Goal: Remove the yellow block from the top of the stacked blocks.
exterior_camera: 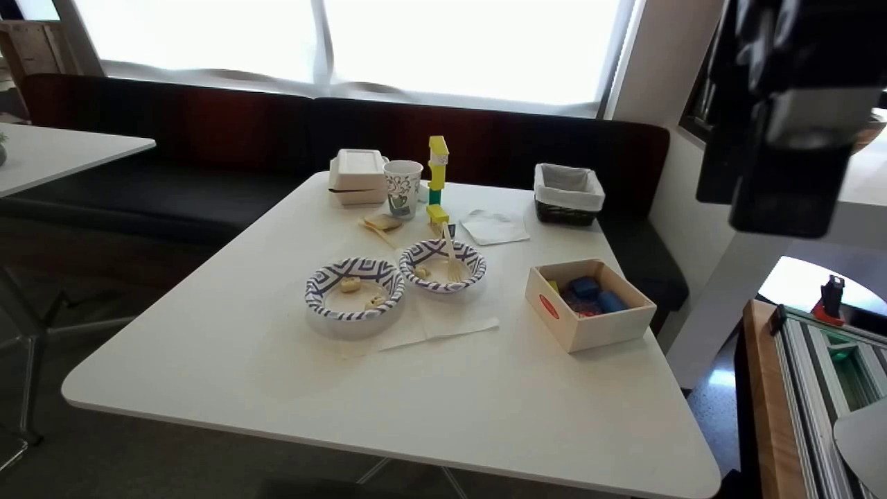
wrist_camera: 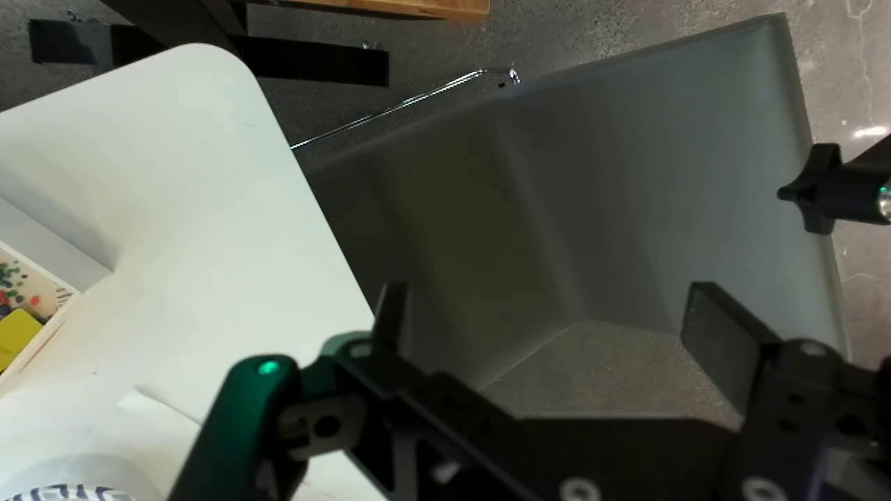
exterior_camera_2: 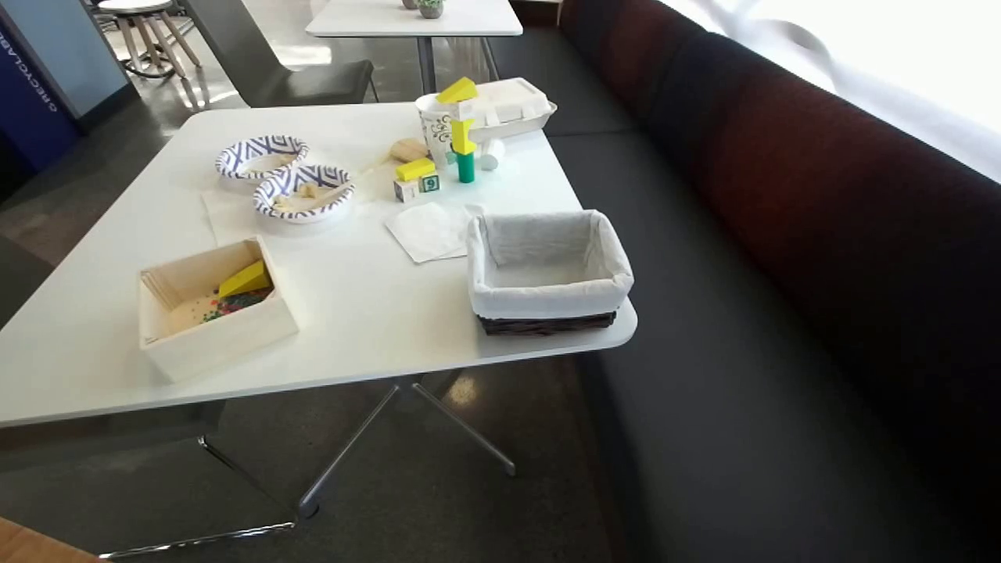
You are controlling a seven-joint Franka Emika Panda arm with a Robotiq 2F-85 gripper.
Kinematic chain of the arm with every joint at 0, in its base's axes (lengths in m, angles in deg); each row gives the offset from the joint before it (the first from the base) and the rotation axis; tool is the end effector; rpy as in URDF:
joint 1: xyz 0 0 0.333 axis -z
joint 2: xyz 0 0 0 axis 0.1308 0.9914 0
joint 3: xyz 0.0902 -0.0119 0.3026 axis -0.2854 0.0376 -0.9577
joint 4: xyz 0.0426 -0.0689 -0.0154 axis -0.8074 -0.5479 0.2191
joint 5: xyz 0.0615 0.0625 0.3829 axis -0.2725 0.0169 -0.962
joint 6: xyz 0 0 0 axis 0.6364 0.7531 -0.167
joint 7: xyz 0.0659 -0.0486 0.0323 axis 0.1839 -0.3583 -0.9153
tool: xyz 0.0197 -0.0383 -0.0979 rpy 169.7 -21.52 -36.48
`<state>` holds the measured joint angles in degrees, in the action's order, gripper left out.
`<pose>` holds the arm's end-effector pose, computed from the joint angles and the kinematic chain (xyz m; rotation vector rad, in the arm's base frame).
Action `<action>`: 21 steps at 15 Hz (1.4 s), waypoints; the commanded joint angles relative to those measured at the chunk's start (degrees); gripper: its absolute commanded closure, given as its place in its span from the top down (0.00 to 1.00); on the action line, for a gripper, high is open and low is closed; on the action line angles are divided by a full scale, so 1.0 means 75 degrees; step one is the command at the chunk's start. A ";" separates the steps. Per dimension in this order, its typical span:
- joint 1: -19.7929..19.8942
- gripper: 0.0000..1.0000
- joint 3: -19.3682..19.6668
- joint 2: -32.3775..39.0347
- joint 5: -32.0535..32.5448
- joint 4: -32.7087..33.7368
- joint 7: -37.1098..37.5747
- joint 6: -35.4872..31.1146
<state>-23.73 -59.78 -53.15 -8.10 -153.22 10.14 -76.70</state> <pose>0.2976 0.1772 0.4321 -2.8906 -0.1135 0.2175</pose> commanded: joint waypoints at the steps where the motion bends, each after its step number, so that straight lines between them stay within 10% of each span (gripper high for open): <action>1: 0.0111 1.00 -0.0093 -0.0011 -0.0052 0.0014 -0.0050 0.0039; 13: 0.0177 1.00 -0.0137 0.0113 -0.0022 0.0053 0.0051 -0.0104; 21: 0.1856 1.00 -0.0334 0.1619 0.1581 0.0649 0.1554 -0.3192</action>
<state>-14.37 -60.89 -47.37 -1.34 -151.85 16.42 -94.06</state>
